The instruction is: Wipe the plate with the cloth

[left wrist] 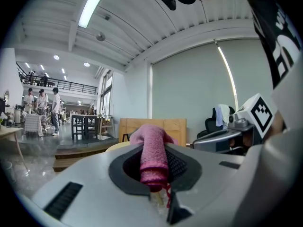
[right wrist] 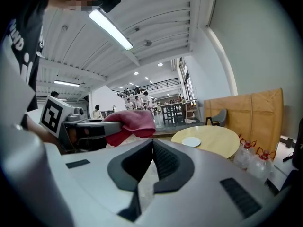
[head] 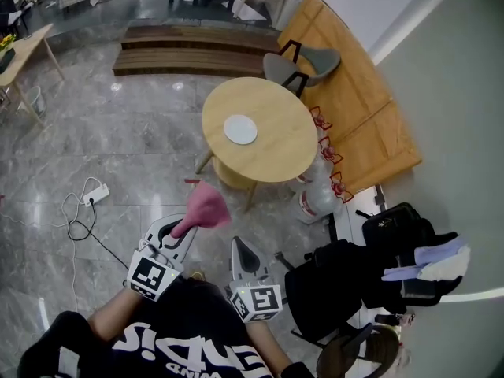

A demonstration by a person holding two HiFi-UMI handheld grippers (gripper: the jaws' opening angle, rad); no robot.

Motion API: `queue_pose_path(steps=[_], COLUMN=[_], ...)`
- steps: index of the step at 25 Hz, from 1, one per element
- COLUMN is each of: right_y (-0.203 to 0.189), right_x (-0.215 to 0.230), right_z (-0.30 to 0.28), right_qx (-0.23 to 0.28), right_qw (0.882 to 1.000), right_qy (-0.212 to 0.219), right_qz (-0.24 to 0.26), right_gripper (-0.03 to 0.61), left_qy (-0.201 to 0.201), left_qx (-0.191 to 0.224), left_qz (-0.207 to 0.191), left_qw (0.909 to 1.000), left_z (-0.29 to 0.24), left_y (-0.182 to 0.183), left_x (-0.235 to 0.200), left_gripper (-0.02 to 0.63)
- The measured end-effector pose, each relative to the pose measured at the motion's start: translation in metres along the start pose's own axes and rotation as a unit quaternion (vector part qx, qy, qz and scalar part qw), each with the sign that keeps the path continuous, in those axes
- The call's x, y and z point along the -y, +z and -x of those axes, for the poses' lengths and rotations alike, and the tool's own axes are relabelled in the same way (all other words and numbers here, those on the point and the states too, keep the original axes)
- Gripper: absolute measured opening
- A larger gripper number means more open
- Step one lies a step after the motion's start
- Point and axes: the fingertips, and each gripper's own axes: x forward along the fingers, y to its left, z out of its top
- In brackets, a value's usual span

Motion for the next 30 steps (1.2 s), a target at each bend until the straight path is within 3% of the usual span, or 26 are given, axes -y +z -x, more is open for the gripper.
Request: queue_pose_path(steps=[7,16,26,30], right_y=[-0.005,-0.013,-0.012,-0.009], right_x=[0.028,0.047,0.059,0.064], right_z=[0.004,0.004,-0.025,-0.043], right_qx=[-0.006,-0.016,-0.017,-0.018], right_qw=[1.0,1.0,1.0,1.0], right_qy=[0.006,0.006,0.008,0.009], right_qz=[0.003,-0.005,-0.008,-0.009], right_gripper=[0.02,0.02,0.02,0.02], left_qy=[0.017,0.029,0.024,0.023], left_qx=[0.001,0.004,0.0,0.005], left_qz=[0.016,0.0,0.013,0.001], left_qw=[0.9997,0.9996,0.9996,0.9997], left_z=[-0.02,-0.038,-0.06,-0.073], left_y=[0.006,-0.008,-0.003,-0.006], left_x=[0.006,0.0,-0.017,-0.031], left_gripper=[0.048,0.048,0.048,0.048])
